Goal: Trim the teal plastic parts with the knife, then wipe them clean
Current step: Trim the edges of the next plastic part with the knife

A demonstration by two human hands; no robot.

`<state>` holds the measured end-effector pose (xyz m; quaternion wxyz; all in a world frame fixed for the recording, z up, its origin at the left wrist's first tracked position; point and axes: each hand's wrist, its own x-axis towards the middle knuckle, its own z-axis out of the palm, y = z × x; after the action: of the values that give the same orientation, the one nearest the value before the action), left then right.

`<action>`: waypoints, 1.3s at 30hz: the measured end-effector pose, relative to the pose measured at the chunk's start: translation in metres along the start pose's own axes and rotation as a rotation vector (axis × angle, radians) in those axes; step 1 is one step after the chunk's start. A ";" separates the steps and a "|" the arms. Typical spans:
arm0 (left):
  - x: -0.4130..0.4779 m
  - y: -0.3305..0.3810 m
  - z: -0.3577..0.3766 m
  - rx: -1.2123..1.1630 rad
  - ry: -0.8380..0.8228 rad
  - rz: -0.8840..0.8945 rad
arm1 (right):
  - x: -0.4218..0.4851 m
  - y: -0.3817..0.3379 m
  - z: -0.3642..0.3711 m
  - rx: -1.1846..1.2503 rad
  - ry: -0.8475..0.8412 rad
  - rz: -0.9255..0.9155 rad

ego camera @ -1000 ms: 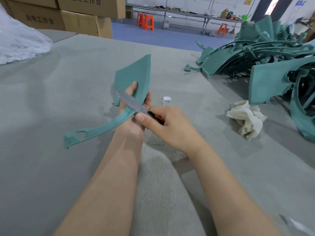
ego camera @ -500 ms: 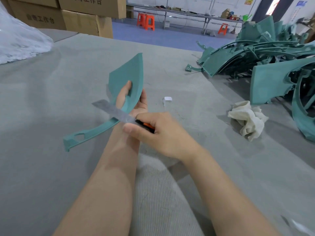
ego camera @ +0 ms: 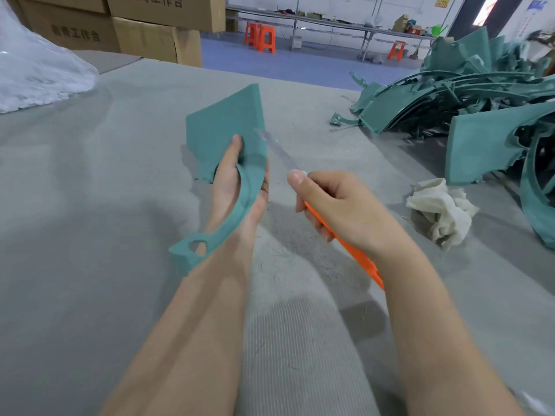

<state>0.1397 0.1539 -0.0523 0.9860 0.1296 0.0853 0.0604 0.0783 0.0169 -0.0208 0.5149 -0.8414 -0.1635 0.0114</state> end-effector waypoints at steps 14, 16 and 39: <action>-0.025 -0.006 0.007 0.527 -0.104 -0.110 | 0.010 0.006 0.022 0.254 0.070 0.044; -0.026 -0.012 0.015 0.432 -0.083 -0.073 | 0.012 0.007 0.021 0.316 0.122 0.062; -0.015 -0.026 0.013 0.630 -0.095 0.013 | 0.010 0.023 -0.011 -0.087 0.229 0.059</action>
<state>0.1298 0.1239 -0.0448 0.9000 0.4316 0.0531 0.0312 0.0962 0.0009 -0.0344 0.4926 -0.8632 -0.0792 -0.0766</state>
